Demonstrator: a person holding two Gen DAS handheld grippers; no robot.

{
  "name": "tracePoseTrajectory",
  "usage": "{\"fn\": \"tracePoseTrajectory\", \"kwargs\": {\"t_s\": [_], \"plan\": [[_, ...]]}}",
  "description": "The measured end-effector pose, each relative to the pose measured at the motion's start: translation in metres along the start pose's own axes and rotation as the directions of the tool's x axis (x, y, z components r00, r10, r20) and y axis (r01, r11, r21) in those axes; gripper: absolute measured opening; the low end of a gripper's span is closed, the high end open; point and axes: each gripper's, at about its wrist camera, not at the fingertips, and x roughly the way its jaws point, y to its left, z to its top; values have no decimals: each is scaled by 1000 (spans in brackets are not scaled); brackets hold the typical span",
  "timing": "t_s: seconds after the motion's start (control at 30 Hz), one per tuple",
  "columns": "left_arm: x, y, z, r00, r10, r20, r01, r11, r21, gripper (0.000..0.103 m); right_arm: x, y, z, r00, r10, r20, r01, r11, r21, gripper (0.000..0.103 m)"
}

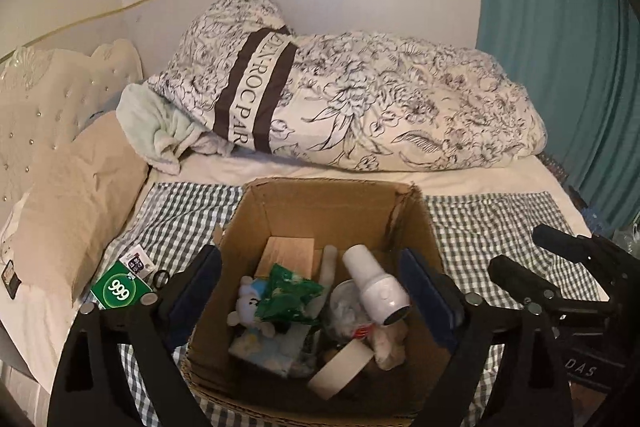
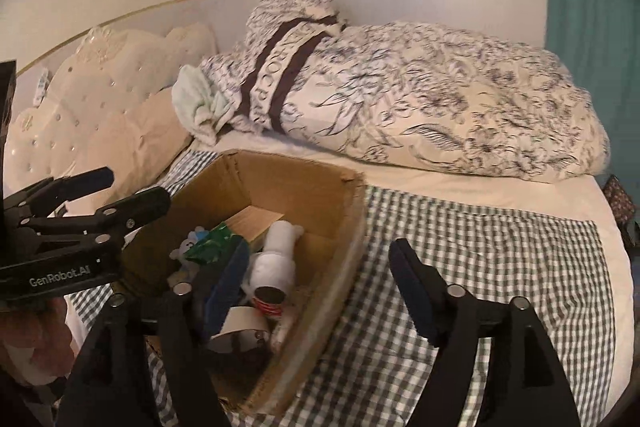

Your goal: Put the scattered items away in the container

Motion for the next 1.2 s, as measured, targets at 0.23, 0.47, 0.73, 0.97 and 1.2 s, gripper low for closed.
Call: {"fn": "tracePoseTrajectory", "kwargs": {"t_s": [0.23,0.47,0.73,0.97,1.2], "plan": [[-20,-20,4,998,-24,53,25,1000,-5,103,-34,-24,-4,996,-71,62,68,997,47,93],[-35,-42,4,995,-52,86,51,999,13,103,-67,-44,-8,985,-138,103,131,988,79,100],[-54,-69,5,988,-89,123,92,996,-16,103,-106,-62,-17,974,-177,141,169,983,66,103],[-75,-100,2,979,-124,163,122,992,19,103,-138,-83,-26,962,-216,164,206,975,79,103],[-92,-131,-1,975,-136,177,129,990,47,103,-162,-105,-37,949,-262,176,249,964,92,103]]}}
